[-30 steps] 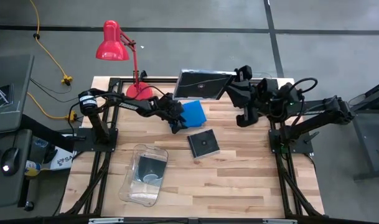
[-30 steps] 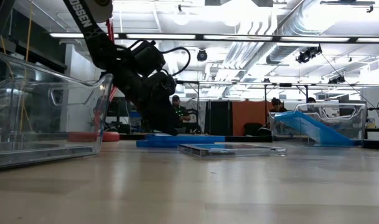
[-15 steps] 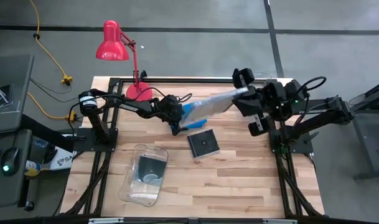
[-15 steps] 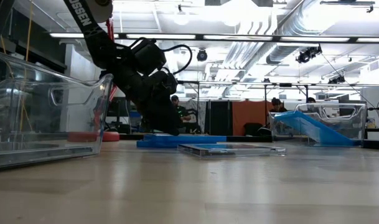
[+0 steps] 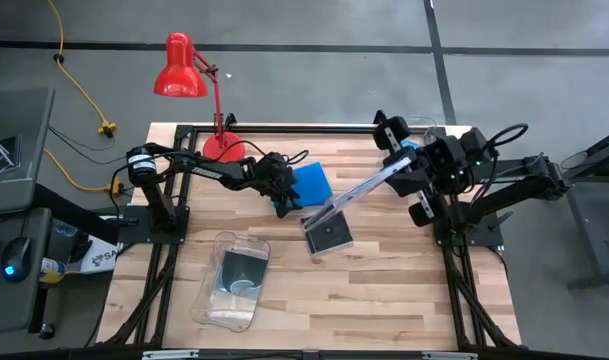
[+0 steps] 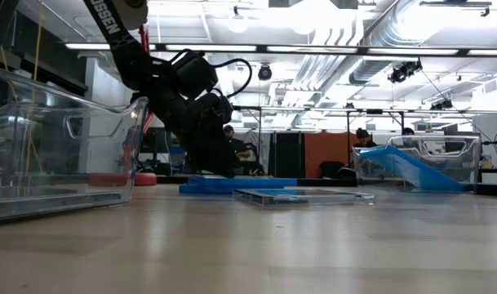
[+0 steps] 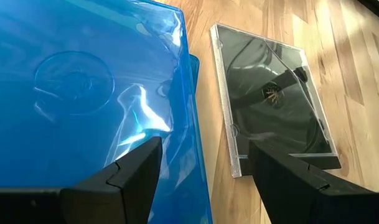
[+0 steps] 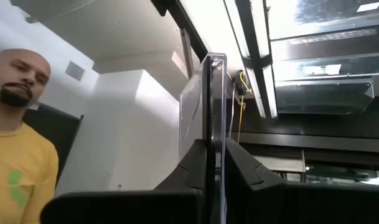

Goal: Pick & place jewel cases by type
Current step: Put the black cd case into the bottom transparent bin

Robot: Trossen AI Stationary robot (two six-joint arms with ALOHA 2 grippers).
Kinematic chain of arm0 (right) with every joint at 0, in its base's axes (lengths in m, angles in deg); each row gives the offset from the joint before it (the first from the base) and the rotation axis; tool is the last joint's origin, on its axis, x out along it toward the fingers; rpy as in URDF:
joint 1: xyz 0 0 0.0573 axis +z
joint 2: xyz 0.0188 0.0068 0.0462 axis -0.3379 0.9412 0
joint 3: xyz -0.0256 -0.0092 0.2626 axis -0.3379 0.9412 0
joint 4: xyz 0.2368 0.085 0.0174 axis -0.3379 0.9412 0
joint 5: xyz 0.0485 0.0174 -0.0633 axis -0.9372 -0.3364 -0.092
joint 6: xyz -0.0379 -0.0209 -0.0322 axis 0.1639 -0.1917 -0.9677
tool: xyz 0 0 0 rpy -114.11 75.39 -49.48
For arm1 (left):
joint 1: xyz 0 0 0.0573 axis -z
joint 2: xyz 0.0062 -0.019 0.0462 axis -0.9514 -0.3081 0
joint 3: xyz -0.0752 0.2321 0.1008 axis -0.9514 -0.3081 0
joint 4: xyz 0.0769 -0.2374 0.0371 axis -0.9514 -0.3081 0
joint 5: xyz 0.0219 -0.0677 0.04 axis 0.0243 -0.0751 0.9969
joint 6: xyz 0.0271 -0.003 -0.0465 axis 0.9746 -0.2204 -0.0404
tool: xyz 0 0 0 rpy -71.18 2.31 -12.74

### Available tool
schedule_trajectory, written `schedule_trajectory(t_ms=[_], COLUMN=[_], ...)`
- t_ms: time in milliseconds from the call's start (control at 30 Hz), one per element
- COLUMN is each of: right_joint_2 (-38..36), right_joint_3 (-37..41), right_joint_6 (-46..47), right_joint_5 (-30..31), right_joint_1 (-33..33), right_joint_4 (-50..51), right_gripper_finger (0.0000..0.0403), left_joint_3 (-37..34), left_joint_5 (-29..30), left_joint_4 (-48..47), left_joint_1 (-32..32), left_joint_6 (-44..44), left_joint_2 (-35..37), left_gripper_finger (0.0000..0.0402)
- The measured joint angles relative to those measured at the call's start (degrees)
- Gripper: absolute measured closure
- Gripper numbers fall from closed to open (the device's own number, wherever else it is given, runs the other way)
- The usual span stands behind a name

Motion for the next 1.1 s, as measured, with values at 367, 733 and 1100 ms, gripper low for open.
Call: schedule_trajectory(t_ms=[367, 733, 1100], right_joint_2=[3.0, 10.5, 21.2], right_joint_3=[0.0, -4.1, -28.2], right_joint_6=[0.3, 3.6, 8.5], right_joint_5=[8.3, 25.4, 29.6], right_joint_1=[0.0, 2.4, 4.9], right_joint_4=[-0.4, 9.6, 50.6], right_gripper_finger=[0.0395, 0.0395, 0.0395], left_joint_3=[0.0, 0.0, -0.1], left_joint_5=[0.4, -1.8, -11.8], left_joint_4=[0.0, -0.3, -0.5], left_joint_1=[0.0, -0.1, -0.1], left_joint_6=[0.0, 1.0, 7.0], left_joint_2=[0.0, 0.0, 0.0], left_gripper_finger=[0.0163, 0.0163, 0.0163])
